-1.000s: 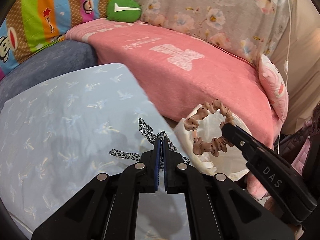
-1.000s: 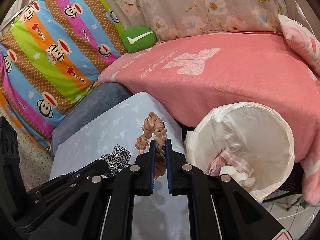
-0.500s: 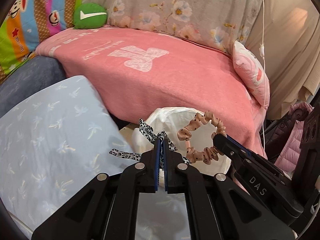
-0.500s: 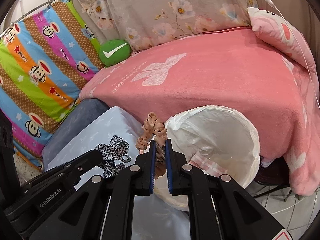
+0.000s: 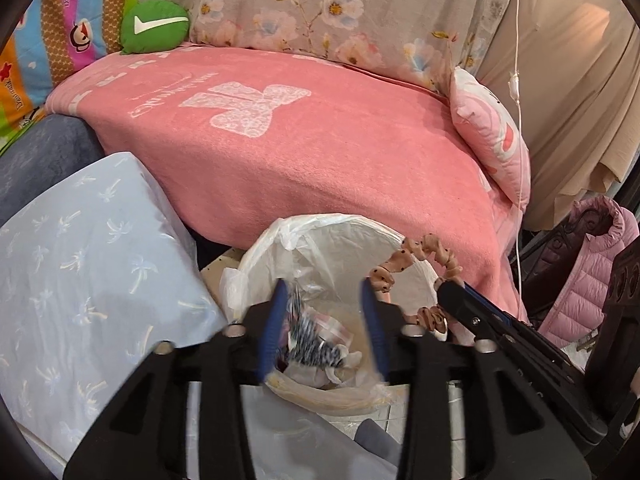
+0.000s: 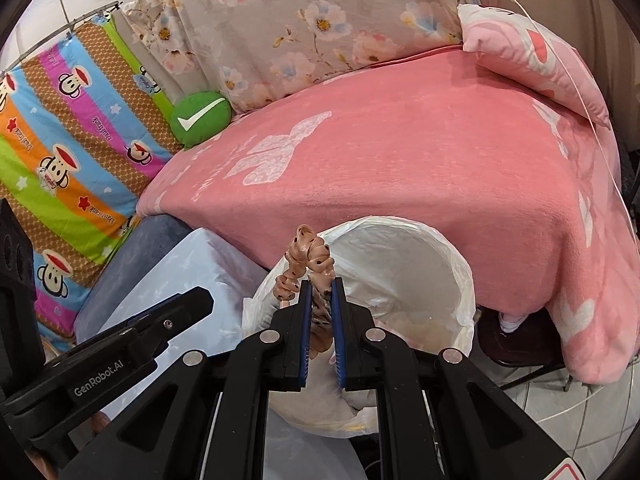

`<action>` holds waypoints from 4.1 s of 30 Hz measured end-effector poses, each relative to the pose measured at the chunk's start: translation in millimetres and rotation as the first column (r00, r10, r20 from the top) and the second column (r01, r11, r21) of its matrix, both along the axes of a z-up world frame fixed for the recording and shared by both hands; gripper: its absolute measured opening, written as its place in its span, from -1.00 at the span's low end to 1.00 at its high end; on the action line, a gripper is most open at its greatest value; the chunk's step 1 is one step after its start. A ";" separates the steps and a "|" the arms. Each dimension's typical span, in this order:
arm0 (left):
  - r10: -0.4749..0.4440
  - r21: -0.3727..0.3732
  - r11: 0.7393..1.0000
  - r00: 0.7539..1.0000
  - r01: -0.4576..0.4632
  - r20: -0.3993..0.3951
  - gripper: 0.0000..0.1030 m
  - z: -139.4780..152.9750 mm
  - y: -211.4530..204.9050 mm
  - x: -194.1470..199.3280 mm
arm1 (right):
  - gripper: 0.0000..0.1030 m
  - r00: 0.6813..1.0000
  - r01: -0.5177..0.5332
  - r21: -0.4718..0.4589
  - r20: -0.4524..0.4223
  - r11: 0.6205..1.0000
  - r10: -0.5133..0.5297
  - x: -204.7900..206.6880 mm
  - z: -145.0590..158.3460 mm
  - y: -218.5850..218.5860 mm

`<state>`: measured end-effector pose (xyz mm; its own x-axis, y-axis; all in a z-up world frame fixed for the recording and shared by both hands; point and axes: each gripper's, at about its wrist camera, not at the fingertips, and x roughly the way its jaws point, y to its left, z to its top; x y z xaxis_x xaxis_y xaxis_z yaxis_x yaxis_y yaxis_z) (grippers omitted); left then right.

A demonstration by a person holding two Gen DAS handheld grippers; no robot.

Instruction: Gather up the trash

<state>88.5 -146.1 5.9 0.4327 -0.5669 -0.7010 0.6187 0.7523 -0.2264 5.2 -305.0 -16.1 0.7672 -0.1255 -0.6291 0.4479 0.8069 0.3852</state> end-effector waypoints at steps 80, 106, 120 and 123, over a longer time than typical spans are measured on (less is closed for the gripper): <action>0.303 0.177 0.924 0.931 -0.339 0.201 0.80 -24.2 80.0 -67.9 | 0.90 0.974 -0.125 -0.370 -0.222 0.921 0.043 -58.4 -5.3 86.3; 0.340 0.176 0.910 0.918 -0.376 0.203 0.81 -18.6 77.3 -75.4 | 0.90 0.972 -0.120 -0.384 -0.233 0.916 0.030 -68.6 -2.5 81.9; 0.337 0.173 0.911 0.919 -0.373 0.205 0.81 -20.6 73.9 -79.2 | 0.90 0.971 -0.114 -0.376 -0.239 0.920 0.022 -71.8 -8.2 77.9; 0.335 0.175 0.912 0.919 -0.372 0.208 0.81 -20.8 72.0 -81.2 | 0.90 0.971 -0.112 -0.374 -0.240 0.921 0.020 -72.8 -9.2 78.2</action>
<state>7.3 -74.1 -14.9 0.7005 -0.2052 -0.6835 0.3188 0.9469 0.0425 -67.6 -226.9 -25.2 0.6246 -0.3451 -0.7005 0.4268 0.9021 -0.0638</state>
